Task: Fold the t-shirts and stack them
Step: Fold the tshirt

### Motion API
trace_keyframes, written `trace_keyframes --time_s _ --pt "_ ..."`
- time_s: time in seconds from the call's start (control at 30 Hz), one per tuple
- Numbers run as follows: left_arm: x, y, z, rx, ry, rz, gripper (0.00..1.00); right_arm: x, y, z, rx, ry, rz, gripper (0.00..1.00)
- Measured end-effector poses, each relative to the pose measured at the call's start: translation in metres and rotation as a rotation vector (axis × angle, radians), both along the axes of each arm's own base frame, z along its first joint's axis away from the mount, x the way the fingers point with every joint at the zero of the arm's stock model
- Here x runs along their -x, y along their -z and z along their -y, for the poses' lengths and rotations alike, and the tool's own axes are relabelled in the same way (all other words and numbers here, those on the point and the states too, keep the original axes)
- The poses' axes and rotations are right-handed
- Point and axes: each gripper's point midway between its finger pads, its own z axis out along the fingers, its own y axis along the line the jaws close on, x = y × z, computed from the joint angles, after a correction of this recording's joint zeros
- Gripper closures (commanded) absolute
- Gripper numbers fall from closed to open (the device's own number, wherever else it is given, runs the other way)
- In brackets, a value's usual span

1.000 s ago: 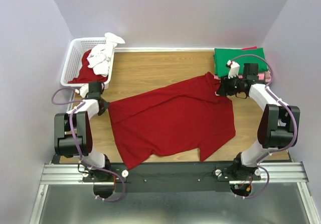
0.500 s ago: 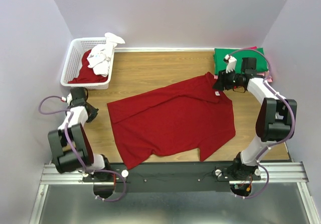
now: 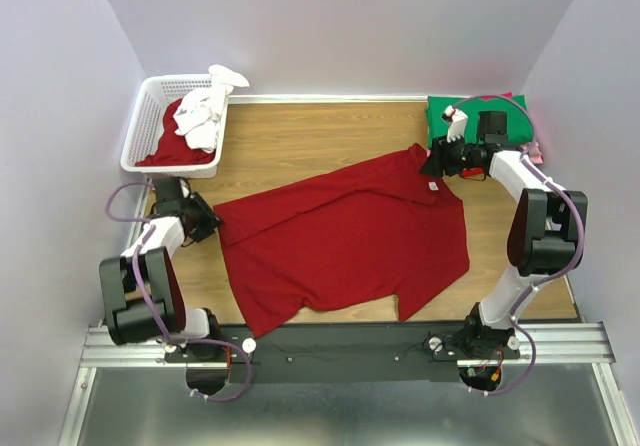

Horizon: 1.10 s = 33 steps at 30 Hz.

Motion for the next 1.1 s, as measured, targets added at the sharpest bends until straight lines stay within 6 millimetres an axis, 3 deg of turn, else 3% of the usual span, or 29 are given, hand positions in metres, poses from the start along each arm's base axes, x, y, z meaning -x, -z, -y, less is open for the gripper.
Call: trace_keyframes --time_s 0.1,0.23,0.27,0.37,0.4,0.5,0.67,0.87,0.93,0.97,1.1 --pt "0.005 0.021 0.02 0.014 0.061 -0.08 0.54 0.001 0.001 0.0 -0.001 0.0 -0.003 0.45" --pt "-0.004 0.022 0.035 -0.017 0.116 -0.093 0.64 0.002 0.002 0.0 -0.002 -0.001 -0.005 0.44" --pt "-0.005 0.024 0.036 -0.033 0.114 -0.106 0.72 0.002 0.002 -0.001 -0.003 -0.002 -0.007 0.44" --pt "-0.007 0.028 0.03 -0.08 0.072 -0.16 0.8 0.004 0.004 -0.001 -0.004 -0.003 -0.013 0.44" --pt "-0.009 0.028 0.027 -0.094 0.059 -0.174 0.88 0.004 0.004 -0.001 -0.004 -0.003 -0.014 0.44" --pt "-0.012 0.028 0.021 -0.119 0.019 -0.198 0.89 0.005 0.003 -0.001 -0.006 -0.004 -0.012 0.44" --pt "-0.005 0.028 0.007 -0.161 -0.034 -0.23 0.89 0.005 0.002 -0.002 -0.008 -0.006 -0.008 0.44" --pt "-0.002 0.027 -0.029 -0.206 -0.087 -0.283 0.88 0.005 0.0 -0.003 -0.016 -0.013 -0.006 0.44" --pt "-0.005 0.027 -0.034 -0.221 -0.067 -0.282 0.82 0.005 0.0 -0.004 -0.019 -0.016 -0.005 0.44" --pt "-0.005 0.027 -0.034 -0.226 -0.047 -0.278 0.74 0.005 -0.001 -0.006 -0.02 -0.02 -0.004 0.44" --pt "-0.008 0.018 -0.025 -0.212 0.029 -0.227 0.6 -0.007 -0.007 -0.013 -0.021 -0.038 0.011 0.44"
